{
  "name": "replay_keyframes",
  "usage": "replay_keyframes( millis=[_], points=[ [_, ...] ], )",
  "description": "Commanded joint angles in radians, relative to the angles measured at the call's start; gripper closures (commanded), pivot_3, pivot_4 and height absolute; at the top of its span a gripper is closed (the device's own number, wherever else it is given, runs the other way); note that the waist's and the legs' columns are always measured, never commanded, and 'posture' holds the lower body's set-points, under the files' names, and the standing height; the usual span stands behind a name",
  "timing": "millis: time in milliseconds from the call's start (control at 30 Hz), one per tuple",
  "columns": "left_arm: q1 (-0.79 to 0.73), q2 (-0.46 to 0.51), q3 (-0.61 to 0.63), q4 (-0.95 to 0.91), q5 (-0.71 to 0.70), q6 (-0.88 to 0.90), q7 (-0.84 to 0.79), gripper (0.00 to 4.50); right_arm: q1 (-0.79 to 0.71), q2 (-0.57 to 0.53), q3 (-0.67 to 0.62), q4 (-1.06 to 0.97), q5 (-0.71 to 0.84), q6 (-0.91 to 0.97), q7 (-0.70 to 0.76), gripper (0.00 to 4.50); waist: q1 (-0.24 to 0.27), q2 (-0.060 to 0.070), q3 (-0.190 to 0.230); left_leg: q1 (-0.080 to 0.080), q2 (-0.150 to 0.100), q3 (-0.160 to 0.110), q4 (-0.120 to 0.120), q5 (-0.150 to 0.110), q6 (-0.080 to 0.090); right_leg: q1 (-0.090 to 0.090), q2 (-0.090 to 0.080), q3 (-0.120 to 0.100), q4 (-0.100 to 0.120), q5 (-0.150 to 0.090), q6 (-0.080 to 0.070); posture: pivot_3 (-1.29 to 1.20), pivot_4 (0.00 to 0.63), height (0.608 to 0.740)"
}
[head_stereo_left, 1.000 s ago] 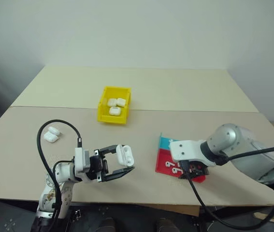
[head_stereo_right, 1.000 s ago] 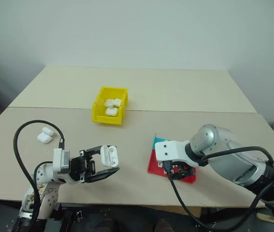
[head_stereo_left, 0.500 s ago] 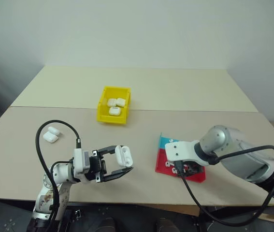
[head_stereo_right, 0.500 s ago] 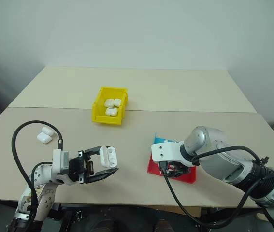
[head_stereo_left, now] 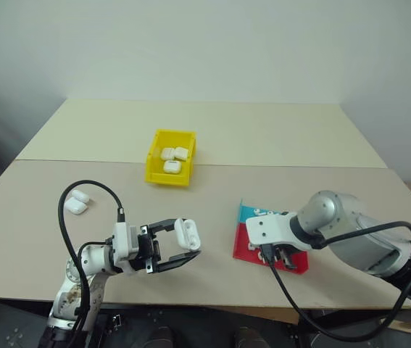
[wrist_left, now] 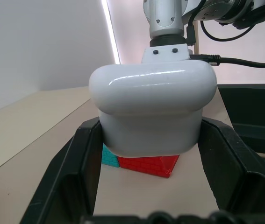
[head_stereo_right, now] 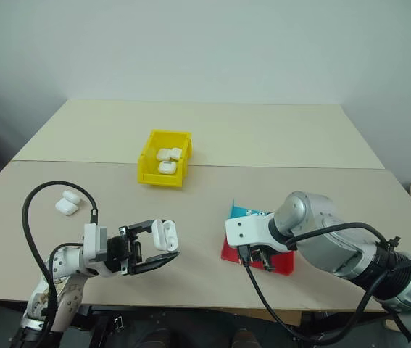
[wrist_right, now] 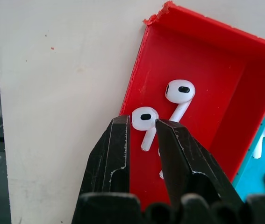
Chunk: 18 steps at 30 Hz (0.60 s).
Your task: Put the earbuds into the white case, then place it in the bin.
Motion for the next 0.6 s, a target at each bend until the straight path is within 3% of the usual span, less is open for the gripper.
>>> replay_keyframes(
  millis=[33, 433, 567, 600],
  points=[
    [-0.01, 0.007, -0.003, -0.031, 0.001, -0.022, 0.008, 1.73, 0.001, 0.01, -0.01, -0.018, -0.019, -0.017, 0.0, 3.26, -0.001, 0.0, 0.0, 0.0, 0.0, 0.0, 0.0, 0.0, 0.0, 0.0, 0.0, 0.0, 0.0, 0.0, 0.0, 0.0, 0.15, 0.74],
    [-0.002, 0.032, -0.005, -0.049, 0.009, 0.001, 0.031, 1.73, 0.016, -0.012, -0.104, -0.099, -0.018, -0.133, 0.016, 3.26, 0.0, 0.0, 0.0, 0.0, 0.0, 0.0, 0.0, 0.0, 0.0, 0.0, 0.0, 0.0, 0.0, 0.0, 0.0, 0.0, 0.15, 0.74],
    [-0.002, 0.036, -0.01, -0.047, 0.013, 0.007, 0.036, 1.73, 0.026, -0.006, -0.111, -0.1, -0.031, -0.129, 0.02, 2.48, 0.0, 0.0, 0.0, 0.0, 0.0, 0.0, 0.0, 0.0, 0.0, 0.0, 0.0, 0.0, -0.001, 0.0, 0.0, 0.0, 0.15, 0.74],
    [-0.002, 0.037, -0.01, -0.048, 0.013, 0.009, 0.037, 1.73, 0.024, -0.006, -0.109, -0.099, -0.037, -0.124, 0.021, 2.48, 0.0, 0.0, 0.0, 0.0, 0.0, 0.0, 0.0, 0.0, 0.0, 0.0, 0.0, 0.0, -0.001, 0.0, 0.0, 0.0, 0.15, 0.74]
  ],
)
